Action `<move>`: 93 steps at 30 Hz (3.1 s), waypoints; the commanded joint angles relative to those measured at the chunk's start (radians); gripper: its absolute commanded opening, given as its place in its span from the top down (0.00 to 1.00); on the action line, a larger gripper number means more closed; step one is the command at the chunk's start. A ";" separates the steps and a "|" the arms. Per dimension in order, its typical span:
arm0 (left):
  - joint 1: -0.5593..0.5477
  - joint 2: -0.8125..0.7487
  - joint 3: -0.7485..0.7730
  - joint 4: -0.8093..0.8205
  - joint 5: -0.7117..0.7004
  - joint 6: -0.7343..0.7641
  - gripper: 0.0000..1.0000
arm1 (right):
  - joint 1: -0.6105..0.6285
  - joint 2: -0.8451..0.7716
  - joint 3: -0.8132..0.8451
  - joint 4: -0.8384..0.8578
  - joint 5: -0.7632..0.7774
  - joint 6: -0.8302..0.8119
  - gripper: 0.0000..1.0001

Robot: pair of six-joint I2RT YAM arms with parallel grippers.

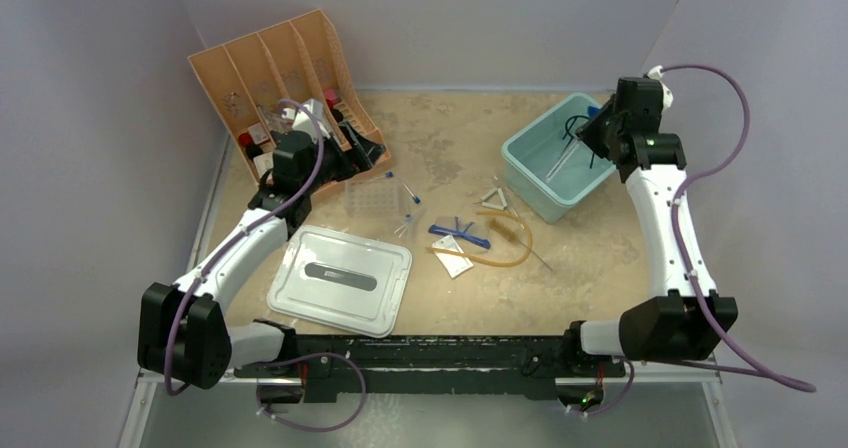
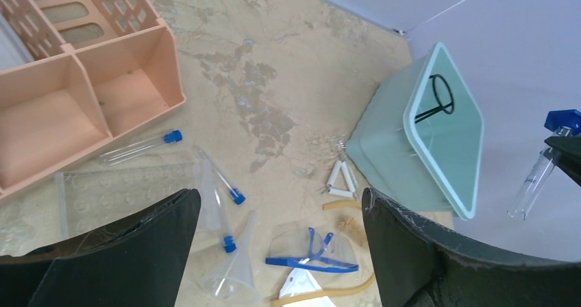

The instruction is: Organize the chemistry lab equipment

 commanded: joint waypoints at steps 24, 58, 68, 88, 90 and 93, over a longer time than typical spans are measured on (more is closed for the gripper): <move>-0.001 0.050 0.133 -0.144 -0.155 0.166 0.13 | -0.060 0.415 0.060 0.013 0.265 0.074 0.86; -0.001 0.009 0.160 -0.246 -0.189 0.208 0.13 | -0.063 0.568 -0.026 0.263 0.359 -0.011 0.69; -0.001 0.014 0.176 -0.253 -0.189 0.206 0.12 | -0.062 0.459 -0.013 0.214 0.291 -0.052 0.43; -0.001 -0.043 0.120 -0.227 -0.162 0.119 0.12 | 0.240 0.102 0.006 0.195 -0.106 -0.567 0.57; -0.001 -0.046 0.113 -0.226 -0.166 0.103 0.12 | 0.323 0.108 -0.003 0.193 -0.094 -0.598 0.53; -0.001 -0.051 0.103 -0.225 -0.171 0.084 0.12 | 0.424 0.145 -0.023 0.169 -0.118 -0.649 0.49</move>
